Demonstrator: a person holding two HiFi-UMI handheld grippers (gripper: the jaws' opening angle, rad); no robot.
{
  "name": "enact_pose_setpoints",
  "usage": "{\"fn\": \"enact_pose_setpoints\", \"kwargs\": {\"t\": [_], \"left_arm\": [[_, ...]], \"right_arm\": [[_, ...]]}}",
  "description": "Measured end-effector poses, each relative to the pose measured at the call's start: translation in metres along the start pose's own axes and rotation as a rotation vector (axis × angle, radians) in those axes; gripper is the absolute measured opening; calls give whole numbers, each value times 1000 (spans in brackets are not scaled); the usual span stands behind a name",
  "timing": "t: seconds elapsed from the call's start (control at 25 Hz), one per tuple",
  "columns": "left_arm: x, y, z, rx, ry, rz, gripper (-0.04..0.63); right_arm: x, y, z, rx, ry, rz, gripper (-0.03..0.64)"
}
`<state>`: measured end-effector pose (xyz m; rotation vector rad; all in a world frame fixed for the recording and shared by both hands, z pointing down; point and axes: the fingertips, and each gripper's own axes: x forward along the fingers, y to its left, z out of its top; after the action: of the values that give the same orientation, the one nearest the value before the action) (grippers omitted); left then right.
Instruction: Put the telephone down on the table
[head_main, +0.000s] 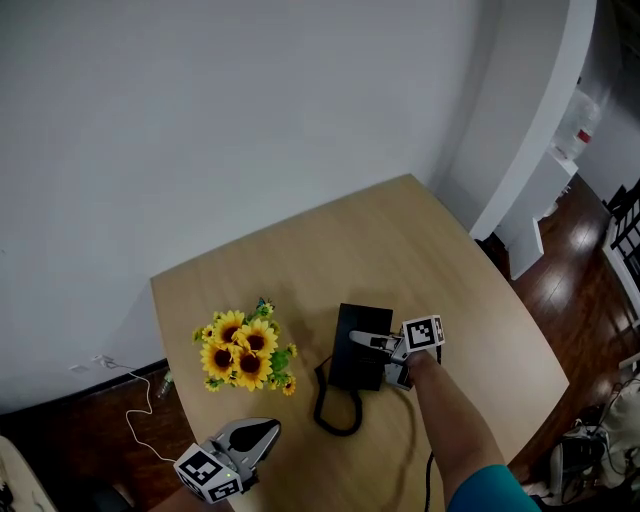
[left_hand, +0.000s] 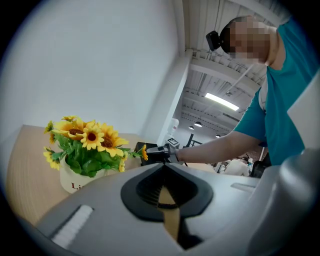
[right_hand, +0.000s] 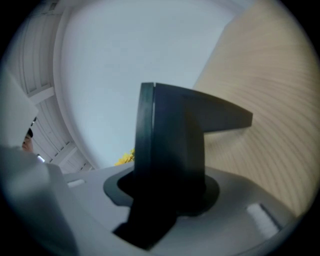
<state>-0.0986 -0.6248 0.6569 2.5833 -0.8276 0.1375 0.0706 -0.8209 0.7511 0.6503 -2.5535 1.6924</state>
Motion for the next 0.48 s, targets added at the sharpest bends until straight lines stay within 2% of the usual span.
{"fn": "enact_pose_setpoints", "kwargs": {"t": [0.12, 0.48], "left_arm": [[1, 1, -3, -6, 0, 2, 3], [0, -5, -7, -8, 9, -4, 3]], "right_arm": [[5, 3, 2, -13, 4, 18, 180], [-10, -16, -3, 9, 56, -190, 325]]}}
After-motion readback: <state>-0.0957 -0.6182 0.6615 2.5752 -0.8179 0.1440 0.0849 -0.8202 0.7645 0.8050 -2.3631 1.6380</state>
